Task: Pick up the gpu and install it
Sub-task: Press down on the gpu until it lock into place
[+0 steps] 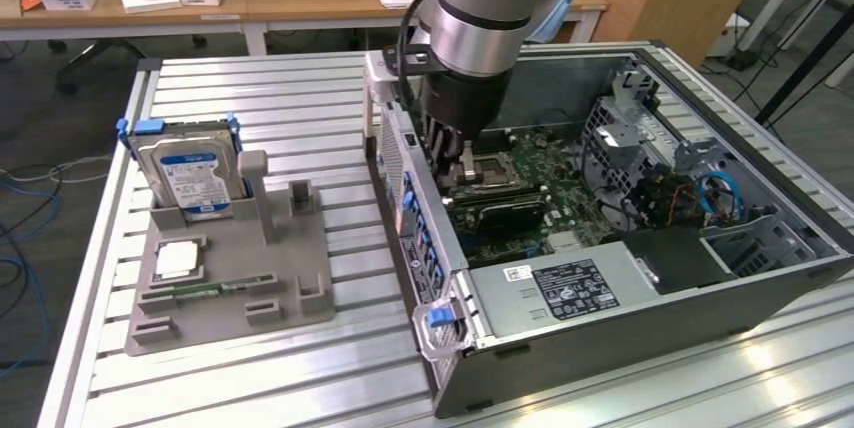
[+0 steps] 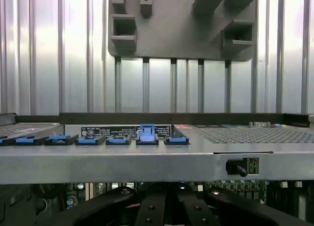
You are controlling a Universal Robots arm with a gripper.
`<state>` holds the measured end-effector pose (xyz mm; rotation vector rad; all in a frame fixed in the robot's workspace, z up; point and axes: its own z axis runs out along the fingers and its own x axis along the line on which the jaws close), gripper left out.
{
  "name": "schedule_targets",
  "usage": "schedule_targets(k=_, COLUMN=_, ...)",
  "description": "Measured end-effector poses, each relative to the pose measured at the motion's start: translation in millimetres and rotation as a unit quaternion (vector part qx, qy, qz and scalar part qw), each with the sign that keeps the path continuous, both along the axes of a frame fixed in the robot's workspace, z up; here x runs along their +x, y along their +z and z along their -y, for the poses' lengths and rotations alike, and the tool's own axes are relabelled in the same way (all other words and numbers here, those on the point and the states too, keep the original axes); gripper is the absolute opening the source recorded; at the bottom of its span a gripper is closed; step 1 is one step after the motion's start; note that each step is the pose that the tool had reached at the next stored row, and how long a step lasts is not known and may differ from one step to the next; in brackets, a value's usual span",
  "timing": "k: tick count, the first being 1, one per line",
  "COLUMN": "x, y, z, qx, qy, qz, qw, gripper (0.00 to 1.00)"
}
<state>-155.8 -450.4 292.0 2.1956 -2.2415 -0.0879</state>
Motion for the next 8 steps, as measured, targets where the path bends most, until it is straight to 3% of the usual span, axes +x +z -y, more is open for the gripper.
schedule_targets(k=8, x=2.8, y=7.8, z=0.1, qx=-0.0001, qy=0.000, qz=-0.0001, qw=1.0000, gripper=0.11)
